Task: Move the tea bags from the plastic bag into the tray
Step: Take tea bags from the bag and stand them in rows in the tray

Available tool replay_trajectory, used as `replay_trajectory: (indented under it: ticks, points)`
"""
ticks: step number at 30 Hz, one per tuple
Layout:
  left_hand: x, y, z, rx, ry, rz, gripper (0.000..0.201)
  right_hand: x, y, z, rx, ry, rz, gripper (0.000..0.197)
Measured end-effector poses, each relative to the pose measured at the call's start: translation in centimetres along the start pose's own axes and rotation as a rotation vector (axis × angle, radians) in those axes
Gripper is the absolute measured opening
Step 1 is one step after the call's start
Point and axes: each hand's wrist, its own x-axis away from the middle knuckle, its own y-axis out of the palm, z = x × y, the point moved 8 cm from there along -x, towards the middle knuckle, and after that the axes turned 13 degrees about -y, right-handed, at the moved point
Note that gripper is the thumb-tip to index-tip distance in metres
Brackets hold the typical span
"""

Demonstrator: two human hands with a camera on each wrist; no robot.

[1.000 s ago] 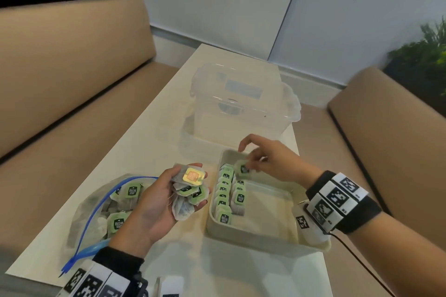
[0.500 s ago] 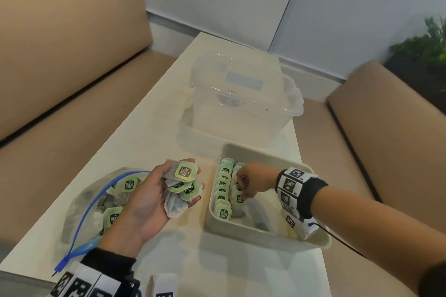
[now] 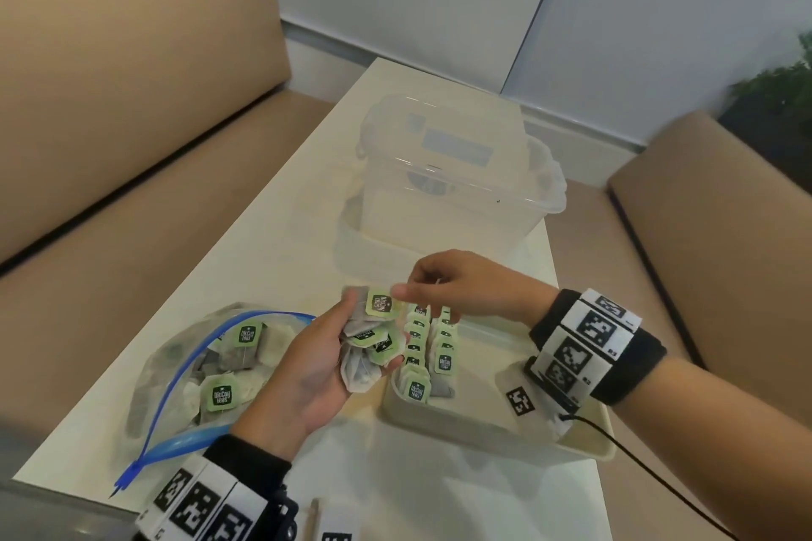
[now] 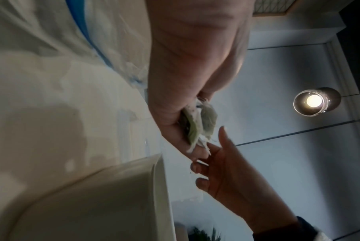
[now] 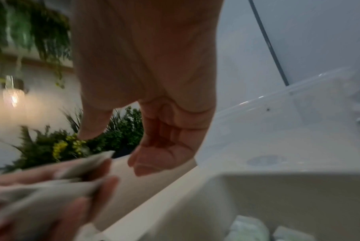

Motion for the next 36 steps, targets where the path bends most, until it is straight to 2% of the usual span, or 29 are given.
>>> replay_trajectory:
  ticks: [2, 4, 9, 13, 17, 21, 27, 36]
  points:
    - [-0.2, 0.5, -0.2, 0.017, 0.006, -0.026, 0.041, 0.1, 0.8, -0.8, 0.023, -0.002, -0.028, 0.035]
    - [-0.3, 0.7, -0.4, 0.044, 0.014, -0.041, 0.039, -0.1, 0.6, -1.3, 0.054, -0.043, 0.004, 0.030]
    - [-0.3, -0.6, -0.8, 0.115, -0.020, 0.002, 0.053, 0.4, -2.0, -2.2, -0.016, -0.067, 0.086, 0.015]
    - [-0.1, -1.7, -0.4, 0.101, -0.001, 0.069, 0.046, 1.3, -4.7, -2.8, 0.313, -0.128, 0.152, 0.021]
    - [0.2, -1.6, 0.2, 0.078, 0.030, 0.053, 0.038, 2.4, -4.2, 0.1, 0.456, -0.022, 0.029, 0.015]
    - [0.4, -1.2, 0.6, 0.077, 0.040, 0.026, 0.035, 3.3, -1.3, 4.5, 0.465, 0.157, -0.182, 0.009]
    - [0.5, -1.3, 0.7, 0.074, 0.036, 0.017, 0.035, 2.8, 3.3, 7.6, 0.388, 0.226, -0.439, 0.023]
    - [0.7, -1.6, 0.9, 0.081, 0.026, 0.005, 0.041, 0.5, 5.2, 10.8, 0.448, 0.324, -0.489, 0.028]
